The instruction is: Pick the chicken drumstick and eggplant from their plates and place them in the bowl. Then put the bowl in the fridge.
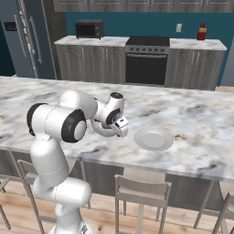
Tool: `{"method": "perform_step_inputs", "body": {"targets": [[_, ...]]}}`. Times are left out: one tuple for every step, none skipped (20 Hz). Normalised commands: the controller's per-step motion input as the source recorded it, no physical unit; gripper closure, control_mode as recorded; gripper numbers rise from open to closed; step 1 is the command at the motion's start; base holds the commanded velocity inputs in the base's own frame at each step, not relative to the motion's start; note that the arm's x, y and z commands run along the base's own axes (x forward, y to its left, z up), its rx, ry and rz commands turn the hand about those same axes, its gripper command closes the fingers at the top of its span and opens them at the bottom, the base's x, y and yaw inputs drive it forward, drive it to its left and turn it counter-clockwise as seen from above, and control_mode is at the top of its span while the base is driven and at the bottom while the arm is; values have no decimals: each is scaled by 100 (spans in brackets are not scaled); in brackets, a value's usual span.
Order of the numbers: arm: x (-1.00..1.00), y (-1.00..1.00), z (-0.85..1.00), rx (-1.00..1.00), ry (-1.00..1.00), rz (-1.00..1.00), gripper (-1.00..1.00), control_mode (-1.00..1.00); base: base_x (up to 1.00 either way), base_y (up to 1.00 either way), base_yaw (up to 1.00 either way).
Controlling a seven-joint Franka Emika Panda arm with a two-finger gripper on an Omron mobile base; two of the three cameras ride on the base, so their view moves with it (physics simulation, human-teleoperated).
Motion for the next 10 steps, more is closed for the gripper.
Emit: {"method": "perform_step_inputs", "body": {"targets": [[3,0,-8,2,0,0,-100,-100,0,0,0],[3,2,-9,2,0,0,100,-100,0,0,0],[0,3,-9,1,0,0,100,-100,0,0,0],[0,5,-11,1,0,0,100,-100,0,0,0],[0,4,-8,1,0,0,100,-100,0,0,0],[0,4,-7,2,0,0,100,-100,0,0,0],[-3,5,-6,2,0,0,100,-100,0,0,0],[-4,6,-4,2,0,0,100,-100,0,0,0],[0,5,0,2,0,0,100,-100,0,0,0],[0,10,0,3,0,0,100,-100,0,0,0]]}}
